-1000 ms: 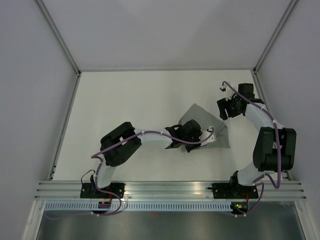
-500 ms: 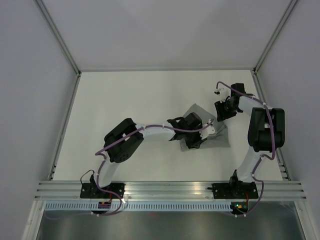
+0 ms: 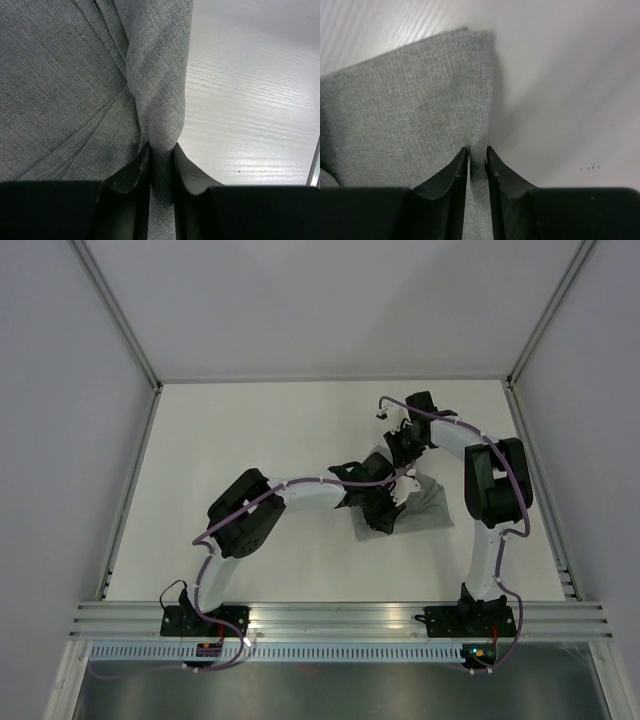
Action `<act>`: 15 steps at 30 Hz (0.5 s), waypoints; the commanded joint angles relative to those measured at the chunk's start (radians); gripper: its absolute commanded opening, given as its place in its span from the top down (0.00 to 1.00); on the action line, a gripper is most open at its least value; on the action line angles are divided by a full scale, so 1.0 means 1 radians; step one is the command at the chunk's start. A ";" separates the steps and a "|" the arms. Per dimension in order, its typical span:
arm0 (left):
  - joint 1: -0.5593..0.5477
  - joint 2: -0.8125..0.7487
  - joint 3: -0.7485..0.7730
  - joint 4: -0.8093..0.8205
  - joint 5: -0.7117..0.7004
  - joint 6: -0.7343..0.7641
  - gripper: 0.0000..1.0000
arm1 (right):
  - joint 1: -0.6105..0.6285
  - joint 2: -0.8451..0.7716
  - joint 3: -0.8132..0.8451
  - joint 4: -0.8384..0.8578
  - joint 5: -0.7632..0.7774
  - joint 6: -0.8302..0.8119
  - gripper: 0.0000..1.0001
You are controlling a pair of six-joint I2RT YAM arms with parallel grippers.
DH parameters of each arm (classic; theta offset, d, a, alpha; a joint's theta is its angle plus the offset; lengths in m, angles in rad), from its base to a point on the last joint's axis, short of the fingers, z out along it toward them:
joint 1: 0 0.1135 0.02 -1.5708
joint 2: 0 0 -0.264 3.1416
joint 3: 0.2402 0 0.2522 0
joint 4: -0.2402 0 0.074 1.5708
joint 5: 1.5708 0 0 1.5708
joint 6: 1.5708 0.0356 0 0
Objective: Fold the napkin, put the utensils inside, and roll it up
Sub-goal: Roll the napkin with the utensil
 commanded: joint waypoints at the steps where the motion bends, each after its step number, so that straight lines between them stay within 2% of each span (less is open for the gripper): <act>1: 0.033 0.099 -0.044 -0.272 -0.065 -0.044 0.98 | 0.020 0.099 0.069 -0.069 -0.014 0.036 0.72; 3: 0.043 0.107 -0.039 -0.289 -0.051 -0.046 0.98 | 0.029 0.127 0.124 -0.080 -0.035 0.026 0.72; 7: 0.064 0.132 -0.003 -0.338 0.004 -0.049 0.98 | 0.029 0.101 0.135 0.003 0.021 0.059 0.44; 10: 0.083 0.159 0.020 -0.379 0.049 -0.051 0.98 | 0.005 0.038 0.107 0.069 0.031 0.094 0.39; 15: 0.110 0.190 0.063 -0.424 0.116 -0.063 0.98 | -0.104 -0.068 0.070 0.170 0.019 0.187 0.38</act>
